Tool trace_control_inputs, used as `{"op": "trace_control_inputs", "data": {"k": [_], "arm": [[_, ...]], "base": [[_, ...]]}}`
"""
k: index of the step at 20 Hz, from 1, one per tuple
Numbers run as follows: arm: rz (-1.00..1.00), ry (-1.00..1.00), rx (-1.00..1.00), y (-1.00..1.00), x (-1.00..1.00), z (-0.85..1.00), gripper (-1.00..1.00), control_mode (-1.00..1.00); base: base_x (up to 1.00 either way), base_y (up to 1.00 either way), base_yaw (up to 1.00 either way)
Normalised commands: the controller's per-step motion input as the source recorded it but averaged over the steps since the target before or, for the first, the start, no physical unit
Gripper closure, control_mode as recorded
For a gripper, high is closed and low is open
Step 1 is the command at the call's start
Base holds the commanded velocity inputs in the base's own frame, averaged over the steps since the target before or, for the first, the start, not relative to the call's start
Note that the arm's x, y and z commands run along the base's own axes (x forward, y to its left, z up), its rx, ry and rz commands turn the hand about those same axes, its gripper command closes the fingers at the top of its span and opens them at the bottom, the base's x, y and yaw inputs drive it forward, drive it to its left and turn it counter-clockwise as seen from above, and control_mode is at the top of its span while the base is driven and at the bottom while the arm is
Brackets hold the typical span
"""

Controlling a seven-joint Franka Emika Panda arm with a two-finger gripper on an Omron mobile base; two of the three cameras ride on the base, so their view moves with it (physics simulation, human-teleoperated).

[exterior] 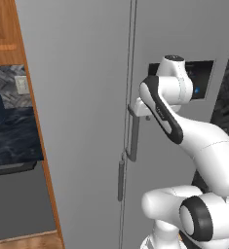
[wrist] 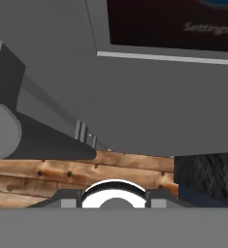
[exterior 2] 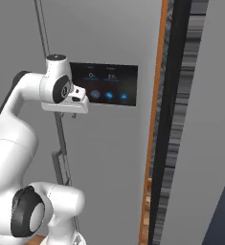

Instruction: There is a bowl on the dining counter. Grab a lemon wedge from the fridge and place it in the bowl. Then get the liquor bottle and glass cup from the cabinet and place them next to the bowl.

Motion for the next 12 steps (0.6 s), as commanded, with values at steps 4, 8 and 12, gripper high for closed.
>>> {"op": "trace_control_inputs", "data": {"k": [4,8,12], "arm": [[0.0,0.0,0.0,0.0,0.0,0.0,-1.0,1.0],[0.0,0.0,0.0,0.0,0.0,0.0,-1.0,1.0],[0.0,0.0,0.0,0.0,0.0,0.0,-1.0,1.0]], "base": [[-0.08,0.0,0.0],[-0.38,0.02,0.0],[-0.55,0.28,0.0]]}}
